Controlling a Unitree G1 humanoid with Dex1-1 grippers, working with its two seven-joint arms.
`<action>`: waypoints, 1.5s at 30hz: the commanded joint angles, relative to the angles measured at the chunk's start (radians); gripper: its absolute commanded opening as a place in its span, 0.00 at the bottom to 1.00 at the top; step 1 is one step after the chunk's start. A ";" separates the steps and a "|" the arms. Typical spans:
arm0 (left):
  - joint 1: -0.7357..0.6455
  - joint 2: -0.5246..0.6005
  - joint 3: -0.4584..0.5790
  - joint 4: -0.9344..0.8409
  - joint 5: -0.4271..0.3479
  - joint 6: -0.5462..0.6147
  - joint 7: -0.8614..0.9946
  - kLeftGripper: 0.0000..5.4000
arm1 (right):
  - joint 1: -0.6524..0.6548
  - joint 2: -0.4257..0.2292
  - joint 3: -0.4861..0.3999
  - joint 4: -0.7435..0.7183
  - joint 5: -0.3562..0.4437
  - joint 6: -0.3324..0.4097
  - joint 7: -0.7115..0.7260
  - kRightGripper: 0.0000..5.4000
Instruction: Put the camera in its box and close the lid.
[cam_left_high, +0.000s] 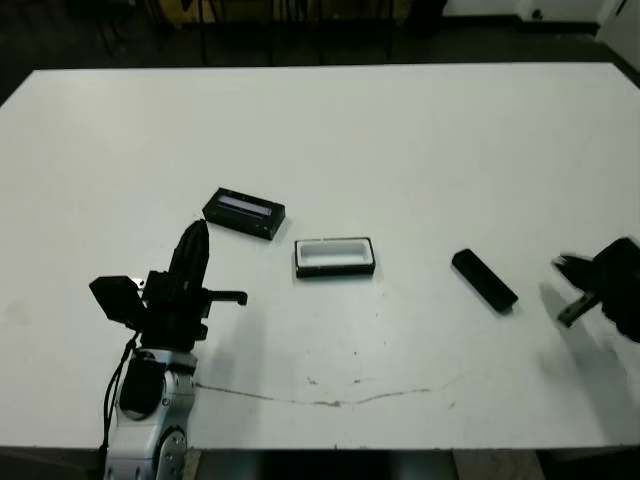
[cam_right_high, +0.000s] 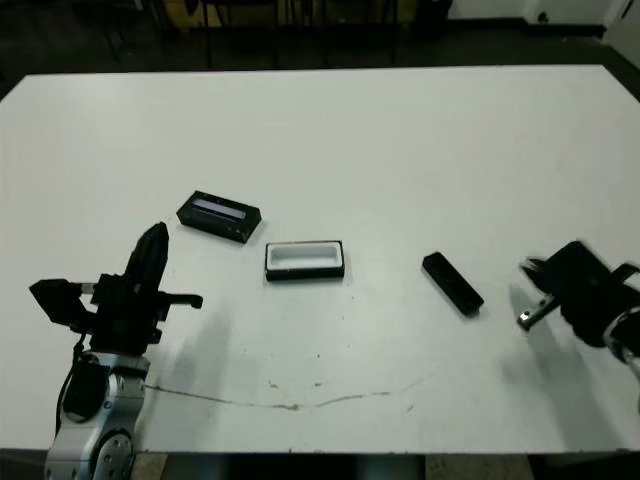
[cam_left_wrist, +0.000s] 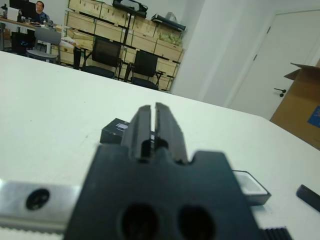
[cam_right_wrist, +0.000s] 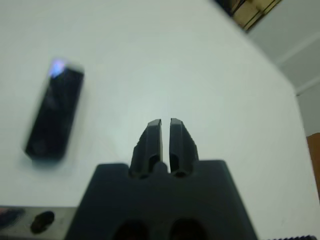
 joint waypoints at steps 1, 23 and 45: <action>0.014 0.007 0.000 0.004 0.007 0.022 0.010 0.00 | 0.027 0.036 -0.049 -0.069 0.077 0.070 -0.001 0.00; 0.020 0.009 -0.002 0.005 0.007 0.017 0.007 0.00 | 0.044 0.029 0.010 -0.330 0.249 0.408 -0.057 0.36; 0.015 0.007 -0.004 0.034 0.017 -0.017 -0.004 0.00 | 0.066 0.052 0.141 -0.277 0.116 0.340 -0.084 1.00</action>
